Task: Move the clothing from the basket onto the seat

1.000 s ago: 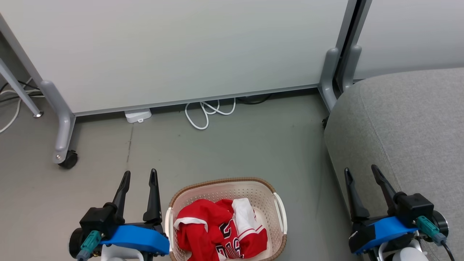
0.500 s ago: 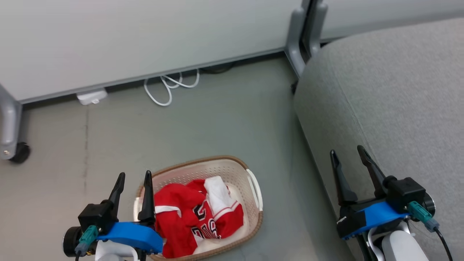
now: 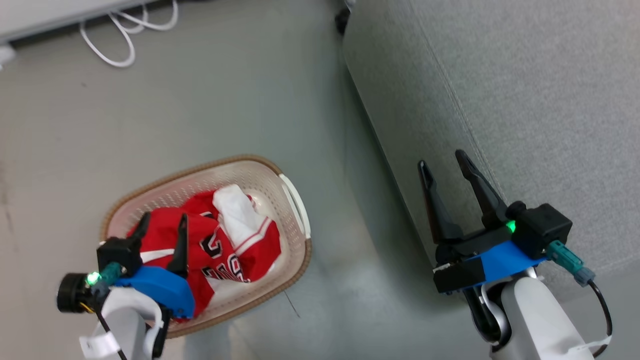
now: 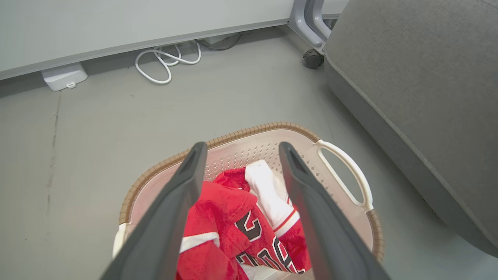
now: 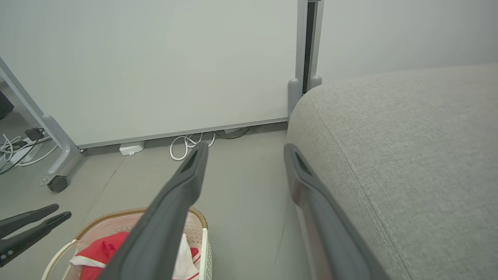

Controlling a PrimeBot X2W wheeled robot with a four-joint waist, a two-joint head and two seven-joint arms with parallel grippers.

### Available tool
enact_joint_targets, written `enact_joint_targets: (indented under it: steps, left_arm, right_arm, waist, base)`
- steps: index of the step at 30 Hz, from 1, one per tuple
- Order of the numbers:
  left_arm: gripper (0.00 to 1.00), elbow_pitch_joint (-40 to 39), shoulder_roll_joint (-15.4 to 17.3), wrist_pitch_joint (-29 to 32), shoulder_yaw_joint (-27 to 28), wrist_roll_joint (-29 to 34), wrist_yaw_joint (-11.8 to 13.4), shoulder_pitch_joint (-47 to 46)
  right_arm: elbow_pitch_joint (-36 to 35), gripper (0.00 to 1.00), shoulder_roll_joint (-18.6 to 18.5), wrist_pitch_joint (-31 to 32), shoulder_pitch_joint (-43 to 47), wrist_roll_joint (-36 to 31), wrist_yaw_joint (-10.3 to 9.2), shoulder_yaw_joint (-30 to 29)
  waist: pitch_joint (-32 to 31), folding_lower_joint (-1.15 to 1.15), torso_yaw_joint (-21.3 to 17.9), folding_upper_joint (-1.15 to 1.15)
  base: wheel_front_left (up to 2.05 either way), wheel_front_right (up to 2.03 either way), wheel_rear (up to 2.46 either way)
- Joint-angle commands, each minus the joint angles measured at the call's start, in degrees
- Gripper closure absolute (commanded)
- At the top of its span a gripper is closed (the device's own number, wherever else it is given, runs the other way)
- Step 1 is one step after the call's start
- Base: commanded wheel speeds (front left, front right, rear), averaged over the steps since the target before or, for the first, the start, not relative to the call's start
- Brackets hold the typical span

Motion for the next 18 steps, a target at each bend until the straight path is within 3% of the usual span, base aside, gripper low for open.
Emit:
enact_joint_targets:
  steps: [1,18]
  left_arm:
    - [0.00,1.0,1.2,0.3,-0.3,0.6,-0.3,-2.4]
    - [0.00,8.9,10.9,6.8,-2.5,5.9,2.8,-15.5]
  right_arm:
    - [-0.9,0.00,0.0,-0.2,-1.6,0.6,0.01,0.6]
    - [-5.5,0.00,0.0,-0.2,-7.4,7.9,0.01,7.1]
  waist:
    - [5.8,-0.01,-3.8,0.00]
    - [20.0,-0.01,-8.8,0.00]
  base:
    - [0.00,0.00,0.00]
    - [0.00,0.00,0.00]
